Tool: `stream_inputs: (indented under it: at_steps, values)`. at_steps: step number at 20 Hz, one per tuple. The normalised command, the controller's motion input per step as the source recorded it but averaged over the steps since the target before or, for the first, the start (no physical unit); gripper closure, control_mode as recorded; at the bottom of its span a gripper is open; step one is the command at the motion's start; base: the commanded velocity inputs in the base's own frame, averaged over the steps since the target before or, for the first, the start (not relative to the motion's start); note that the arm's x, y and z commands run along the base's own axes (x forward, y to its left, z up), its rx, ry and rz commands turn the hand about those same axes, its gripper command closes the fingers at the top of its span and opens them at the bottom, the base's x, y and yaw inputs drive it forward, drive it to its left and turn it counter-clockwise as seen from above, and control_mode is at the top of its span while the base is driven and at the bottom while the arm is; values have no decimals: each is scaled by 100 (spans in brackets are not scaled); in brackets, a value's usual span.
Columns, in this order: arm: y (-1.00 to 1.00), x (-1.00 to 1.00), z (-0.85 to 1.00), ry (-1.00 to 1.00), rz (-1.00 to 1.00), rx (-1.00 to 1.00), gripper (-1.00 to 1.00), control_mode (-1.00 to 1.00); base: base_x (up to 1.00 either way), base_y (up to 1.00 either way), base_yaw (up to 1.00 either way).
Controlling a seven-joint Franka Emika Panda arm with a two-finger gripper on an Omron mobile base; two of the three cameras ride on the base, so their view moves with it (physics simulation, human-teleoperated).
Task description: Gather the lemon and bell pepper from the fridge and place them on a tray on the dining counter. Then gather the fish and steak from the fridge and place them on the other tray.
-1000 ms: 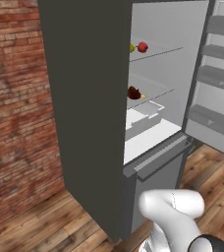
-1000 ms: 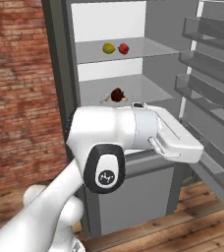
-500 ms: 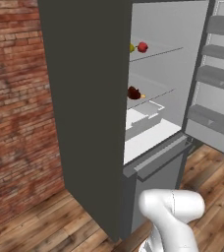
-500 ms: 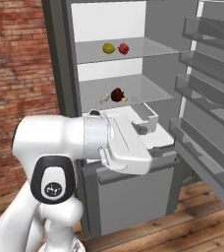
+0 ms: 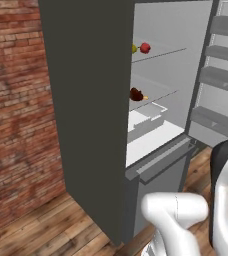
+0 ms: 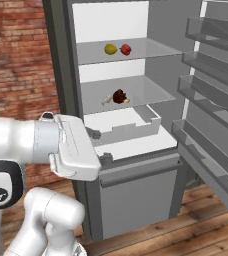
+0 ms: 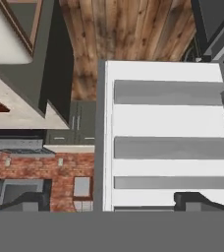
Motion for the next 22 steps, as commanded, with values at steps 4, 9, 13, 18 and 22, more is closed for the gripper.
stream_inputs:
  at_steps: [4, 9, 13, 18, 22]
  values:
    - [68, 0, 0, 0, 14, 13, -100, -100, 0, 0, 0]
    - [50, 0, 0, 4, 4, -4, -100, -100, 0, 0, 0]
    - [12, 0, 0, 1, 0, 0, -100, -100, 0, 0, 0]
    - [5, 0, -3, 0, 0, 0, -100, -100, 0, 0, 0]
    - [11, 0, -3, 0, 0, 0, -100, -100, 0, 0, 0]
